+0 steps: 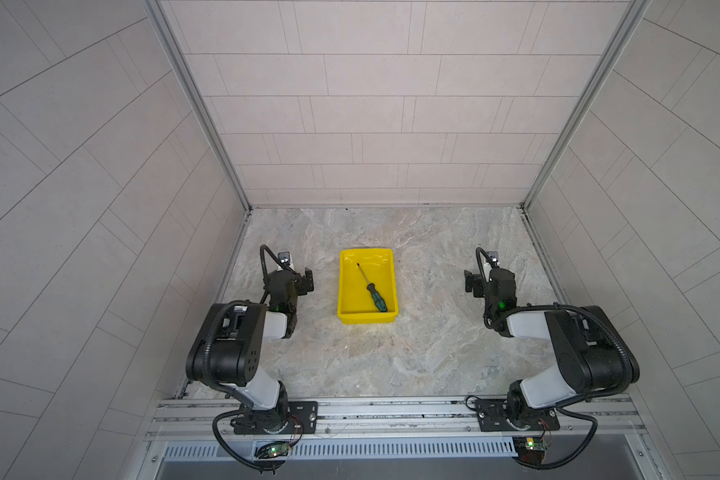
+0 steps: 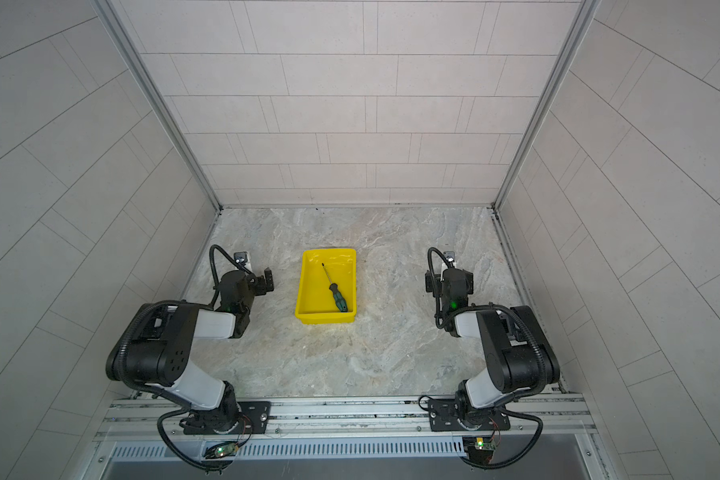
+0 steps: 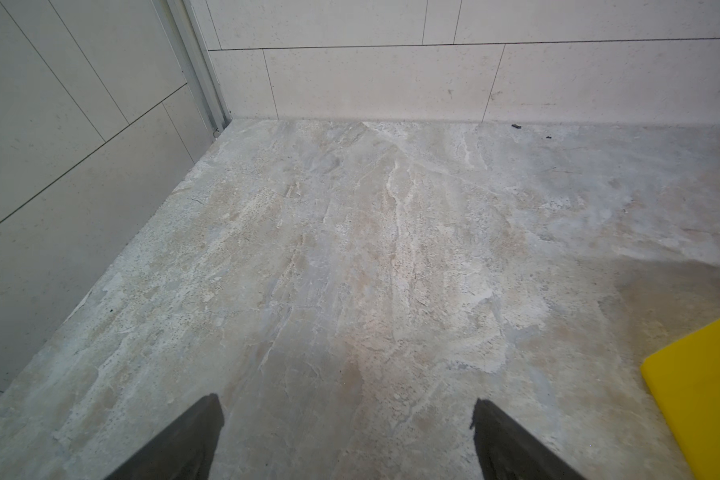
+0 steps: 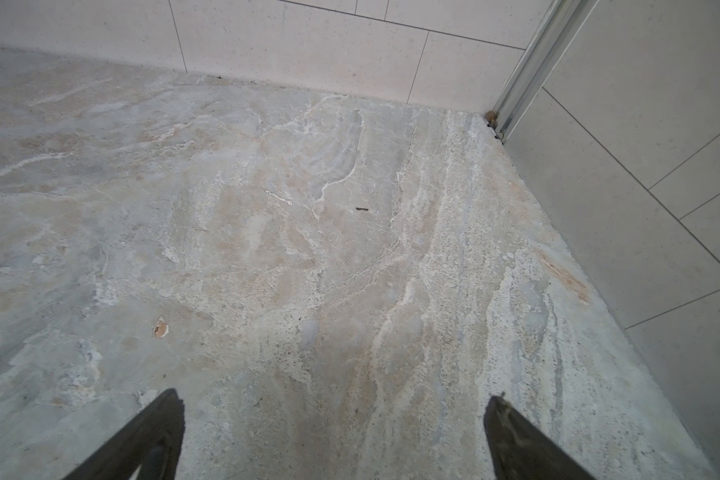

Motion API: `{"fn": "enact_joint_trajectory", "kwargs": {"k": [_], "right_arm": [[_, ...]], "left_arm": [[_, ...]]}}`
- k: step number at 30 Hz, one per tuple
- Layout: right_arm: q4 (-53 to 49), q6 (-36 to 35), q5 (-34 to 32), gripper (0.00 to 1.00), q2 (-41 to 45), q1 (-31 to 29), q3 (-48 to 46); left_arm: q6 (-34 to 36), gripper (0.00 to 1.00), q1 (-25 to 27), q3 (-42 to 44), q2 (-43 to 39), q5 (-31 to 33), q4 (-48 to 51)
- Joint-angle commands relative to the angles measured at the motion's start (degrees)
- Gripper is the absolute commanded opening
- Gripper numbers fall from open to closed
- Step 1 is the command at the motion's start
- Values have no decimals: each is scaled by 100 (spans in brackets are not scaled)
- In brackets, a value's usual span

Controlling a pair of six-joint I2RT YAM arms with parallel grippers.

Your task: Put the screwdriver in the bin

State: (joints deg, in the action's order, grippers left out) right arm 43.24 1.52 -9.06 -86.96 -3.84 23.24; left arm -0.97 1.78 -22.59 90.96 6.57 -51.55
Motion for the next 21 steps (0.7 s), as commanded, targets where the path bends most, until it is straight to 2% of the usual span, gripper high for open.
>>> {"fn": "enact_joint_trajectory", "kwargs": {"k": [1,18,21], "right_arm": [[84,-102,-116,99,79,-65,0],[-98,18,-99,100,84,14,86],[399,187,-311,100,307,82,-307]], "left_arm": [[97,100,30,-44,-15,64,-66],[97,100,43,-44,-24,70,-74],[97,100,33,-44,-17,81,-75]]}}
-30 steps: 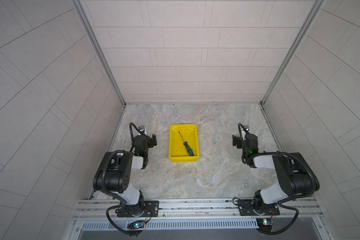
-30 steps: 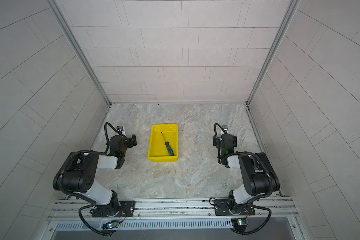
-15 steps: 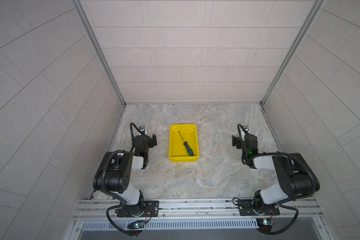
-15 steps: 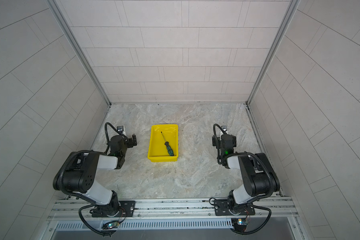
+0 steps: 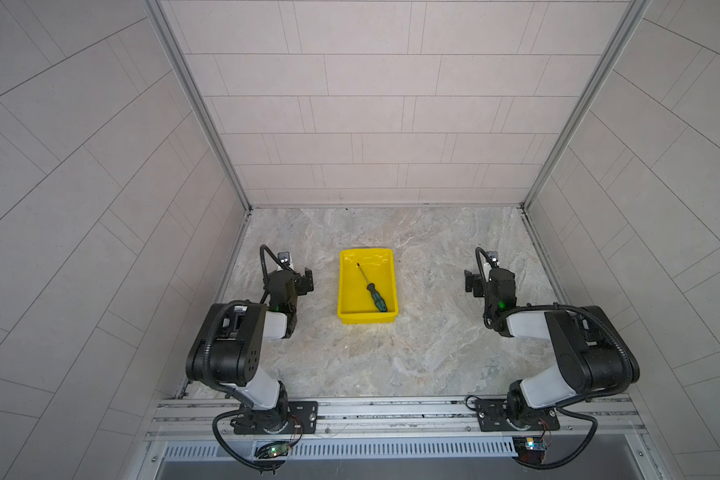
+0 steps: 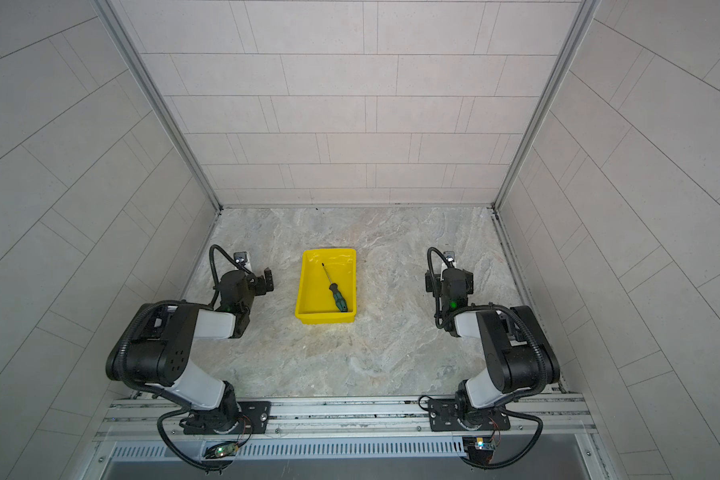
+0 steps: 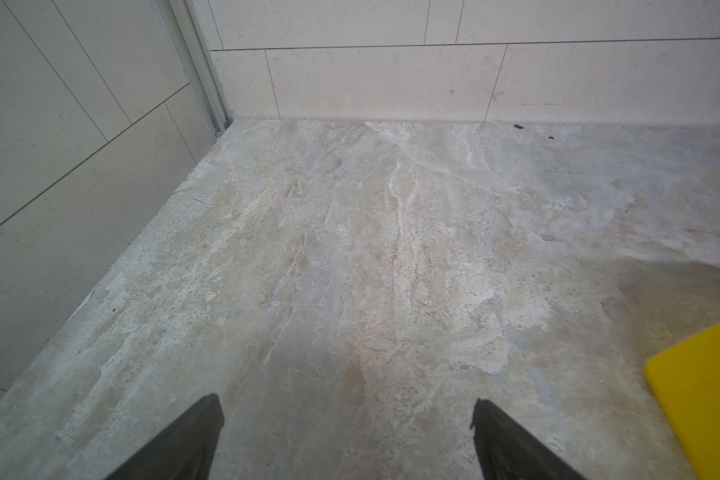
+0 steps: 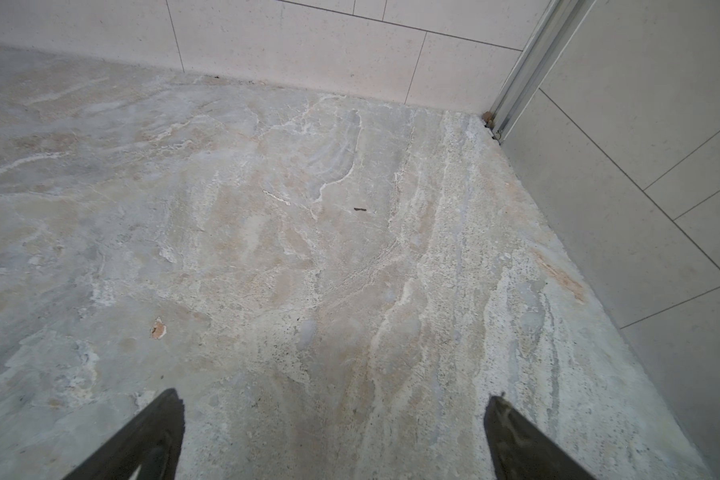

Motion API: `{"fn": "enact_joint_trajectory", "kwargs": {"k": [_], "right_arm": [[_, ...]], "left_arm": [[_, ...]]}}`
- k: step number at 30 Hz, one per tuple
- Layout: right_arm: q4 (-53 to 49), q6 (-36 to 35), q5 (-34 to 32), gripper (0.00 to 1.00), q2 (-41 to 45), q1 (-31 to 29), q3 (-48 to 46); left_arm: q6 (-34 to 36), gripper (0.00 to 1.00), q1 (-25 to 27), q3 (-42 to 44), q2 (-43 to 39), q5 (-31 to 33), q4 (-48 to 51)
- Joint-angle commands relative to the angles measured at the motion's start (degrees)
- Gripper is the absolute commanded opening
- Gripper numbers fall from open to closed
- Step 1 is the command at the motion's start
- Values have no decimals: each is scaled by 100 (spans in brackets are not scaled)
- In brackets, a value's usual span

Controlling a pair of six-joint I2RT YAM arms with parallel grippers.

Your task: Put the screwdriver in the bin

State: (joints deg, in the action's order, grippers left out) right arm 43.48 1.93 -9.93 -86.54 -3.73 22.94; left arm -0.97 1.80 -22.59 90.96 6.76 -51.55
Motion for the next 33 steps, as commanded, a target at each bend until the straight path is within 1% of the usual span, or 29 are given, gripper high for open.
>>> {"fn": "enact_joint_trajectory", "kwargs": {"k": [1,3,6,10,14,19,27,30,33], "right_arm": [[599,235,-228,100,354,128,-446],[727,315,-202,100,377,210,-526],[567,303,-184,100,335,214,-415],[755,306,-184,100,469,210,-589],[64,256,-129,100,170,201,-56],[471,248,-147,99,300,188,-342],[261,232,-110,100,242,188,-203],[186,28,105,100,226,93,-143],[-109,-138,3,100,98,-67,89]], "left_arm": [[99,100,26,-44,-20,62,-75],[101,100,35,-44,-25,65,-72],[100,100,36,-44,-24,60,-75],[98,100,23,-44,-16,67,-74],[98,100,32,-44,-20,62,-74],[102,100,36,-45,-20,66,-75],[98,100,30,-44,-10,62,-74],[100,100,35,-44,-12,62,-75],[99,100,31,-44,-17,62,-75]]}}
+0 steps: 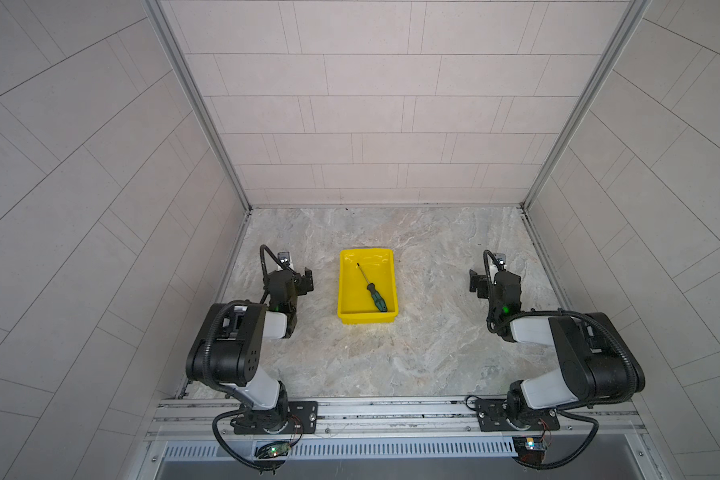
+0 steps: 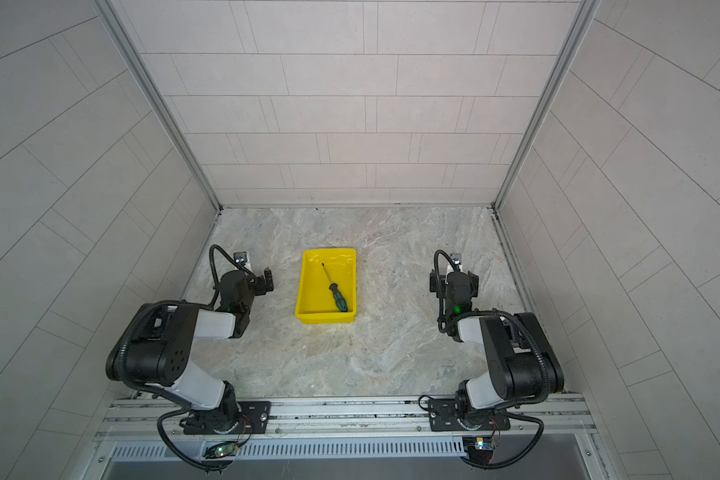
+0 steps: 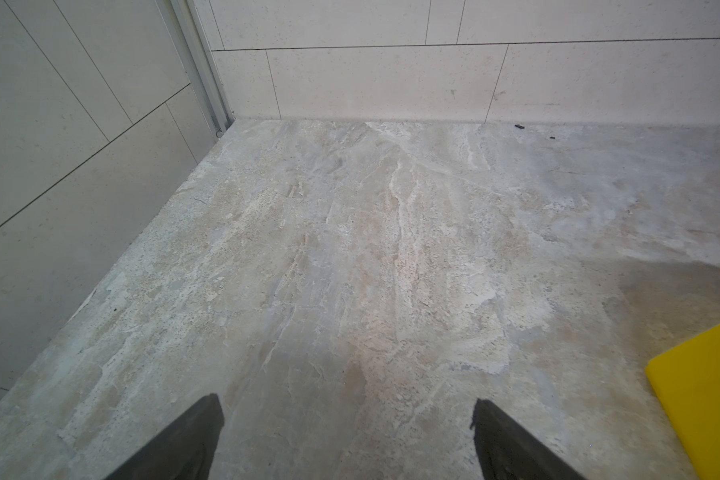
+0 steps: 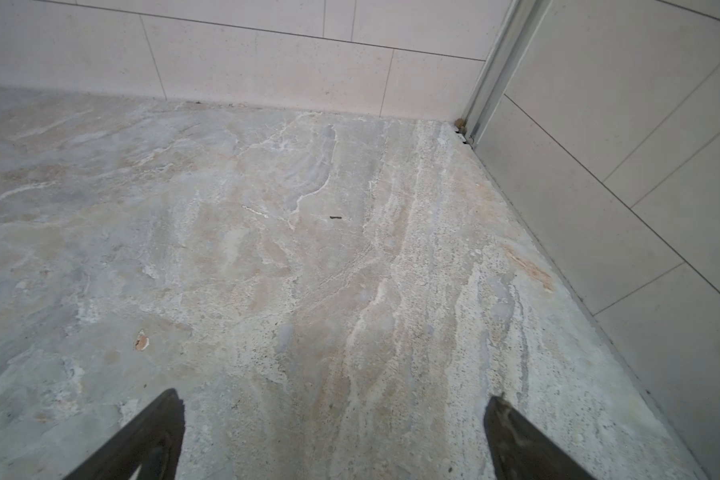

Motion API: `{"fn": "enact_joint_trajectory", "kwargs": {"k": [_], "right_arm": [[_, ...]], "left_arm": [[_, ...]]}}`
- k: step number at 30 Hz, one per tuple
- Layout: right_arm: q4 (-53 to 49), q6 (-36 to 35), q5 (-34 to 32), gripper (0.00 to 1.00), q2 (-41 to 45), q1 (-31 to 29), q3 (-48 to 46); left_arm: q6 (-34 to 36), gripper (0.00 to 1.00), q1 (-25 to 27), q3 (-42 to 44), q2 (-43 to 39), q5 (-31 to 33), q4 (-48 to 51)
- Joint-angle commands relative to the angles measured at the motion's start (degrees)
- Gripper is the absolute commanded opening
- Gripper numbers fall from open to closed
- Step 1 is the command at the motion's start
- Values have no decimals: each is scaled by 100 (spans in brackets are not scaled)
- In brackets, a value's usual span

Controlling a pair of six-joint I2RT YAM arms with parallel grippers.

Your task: Put the screwdriver in the bin

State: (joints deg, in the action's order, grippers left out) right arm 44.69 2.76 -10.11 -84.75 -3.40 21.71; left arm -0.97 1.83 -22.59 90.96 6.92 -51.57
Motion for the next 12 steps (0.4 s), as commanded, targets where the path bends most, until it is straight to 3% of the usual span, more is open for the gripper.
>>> {"fn": "enact_joint_trajectory", "kwargs": {"k": [1,9,12], "right_arm": [[-303,-189,-28,100,-116,-95,272],[-343,-128,-3,100,-213,-46,333],[-452,-38,288,100,-245,130,404]], "left_arm": [[97,100,28,-44,-13,46,-72],[101,100,30,-44,-12,47,-72],[104,100,28,-44,-15,48,-71]]}}
